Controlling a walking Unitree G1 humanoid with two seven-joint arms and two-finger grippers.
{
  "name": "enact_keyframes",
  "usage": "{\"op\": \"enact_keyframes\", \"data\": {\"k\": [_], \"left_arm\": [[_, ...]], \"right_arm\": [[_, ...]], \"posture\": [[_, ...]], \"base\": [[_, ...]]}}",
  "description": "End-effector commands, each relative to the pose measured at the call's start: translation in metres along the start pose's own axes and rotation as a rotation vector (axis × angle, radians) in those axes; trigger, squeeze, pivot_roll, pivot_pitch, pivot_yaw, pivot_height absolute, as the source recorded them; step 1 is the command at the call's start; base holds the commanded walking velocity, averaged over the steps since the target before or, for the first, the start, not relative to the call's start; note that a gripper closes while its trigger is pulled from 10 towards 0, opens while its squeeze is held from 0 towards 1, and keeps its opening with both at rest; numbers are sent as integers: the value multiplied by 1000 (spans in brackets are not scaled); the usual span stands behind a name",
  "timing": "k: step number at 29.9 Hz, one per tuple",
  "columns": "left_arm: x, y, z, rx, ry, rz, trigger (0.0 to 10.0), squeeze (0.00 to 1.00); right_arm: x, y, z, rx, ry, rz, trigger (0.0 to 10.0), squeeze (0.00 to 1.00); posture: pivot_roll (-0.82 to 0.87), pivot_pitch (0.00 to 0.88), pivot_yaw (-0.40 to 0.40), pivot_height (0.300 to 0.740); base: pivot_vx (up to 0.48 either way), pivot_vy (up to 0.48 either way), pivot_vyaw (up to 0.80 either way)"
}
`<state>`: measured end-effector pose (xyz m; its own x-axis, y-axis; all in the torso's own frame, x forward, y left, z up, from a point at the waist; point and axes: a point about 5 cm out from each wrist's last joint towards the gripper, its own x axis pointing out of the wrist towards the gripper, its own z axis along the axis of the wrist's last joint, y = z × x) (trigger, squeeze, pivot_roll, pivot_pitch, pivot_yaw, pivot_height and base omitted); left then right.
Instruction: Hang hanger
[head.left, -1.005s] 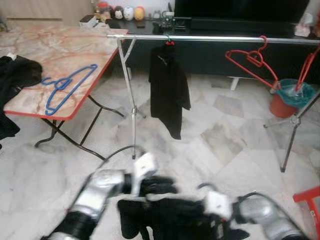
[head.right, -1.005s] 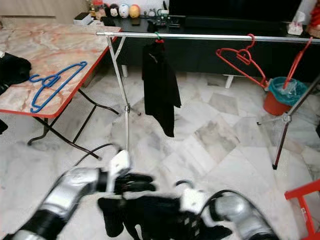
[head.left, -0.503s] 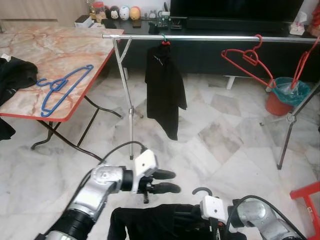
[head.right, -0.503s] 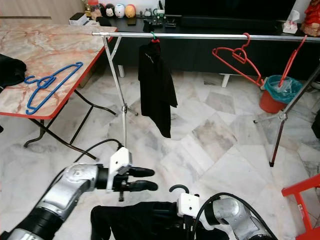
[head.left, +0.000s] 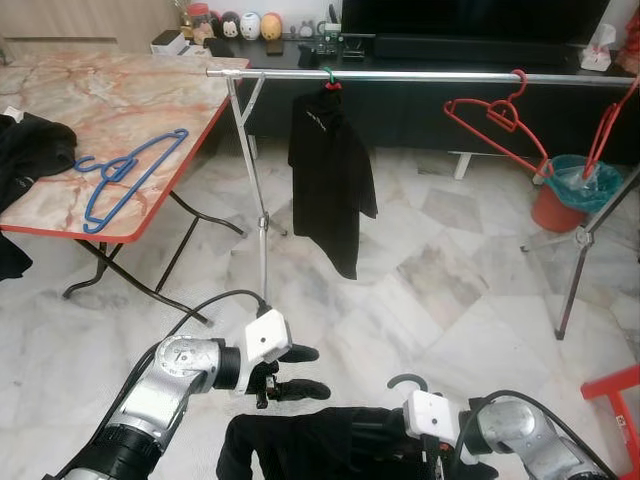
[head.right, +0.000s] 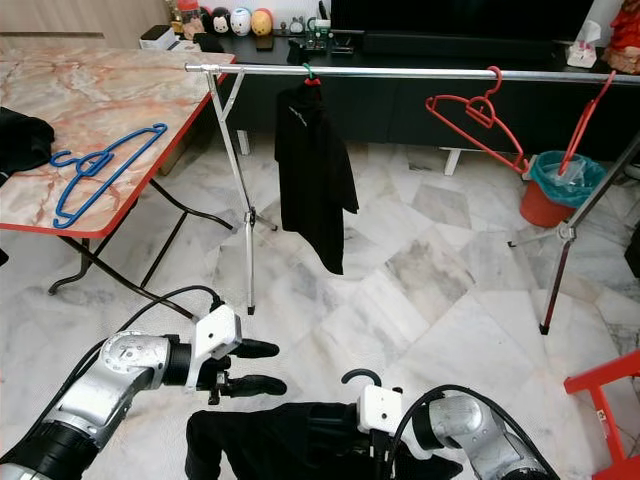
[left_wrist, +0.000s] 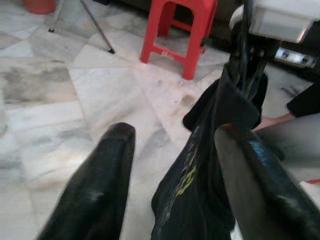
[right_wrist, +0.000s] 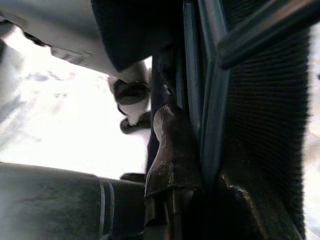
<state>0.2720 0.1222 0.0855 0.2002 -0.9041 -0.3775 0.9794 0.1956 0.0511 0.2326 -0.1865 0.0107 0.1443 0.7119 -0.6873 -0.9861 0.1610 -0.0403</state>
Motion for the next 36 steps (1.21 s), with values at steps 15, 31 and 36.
{"op": "enact_keyframes", "data": {"k": [15, 31, 36], "left_arm": [[6, 5, -23, 47, 95, 130, 10000, 0], [20, 3, -33, 82, 118, 137, 10000, 0], [19, 1, -40, 120, 172, 112, 10000, 0]], "right_arm": [[-15, -29, -3, -68, 60, -258, 10000, 0], [-13, -28, -2, -82, 39, -237, 10000, 0], [-12, -29, -1, -84, 37, -238, 10000, 0]], "posture": [[-31, 63, 0, 740], [-36, 39, 2, 740], [-35, 27, 5, 740]], "base": [[0, 0, 0], [0, 0, 0], [0, 0, 0]]}}
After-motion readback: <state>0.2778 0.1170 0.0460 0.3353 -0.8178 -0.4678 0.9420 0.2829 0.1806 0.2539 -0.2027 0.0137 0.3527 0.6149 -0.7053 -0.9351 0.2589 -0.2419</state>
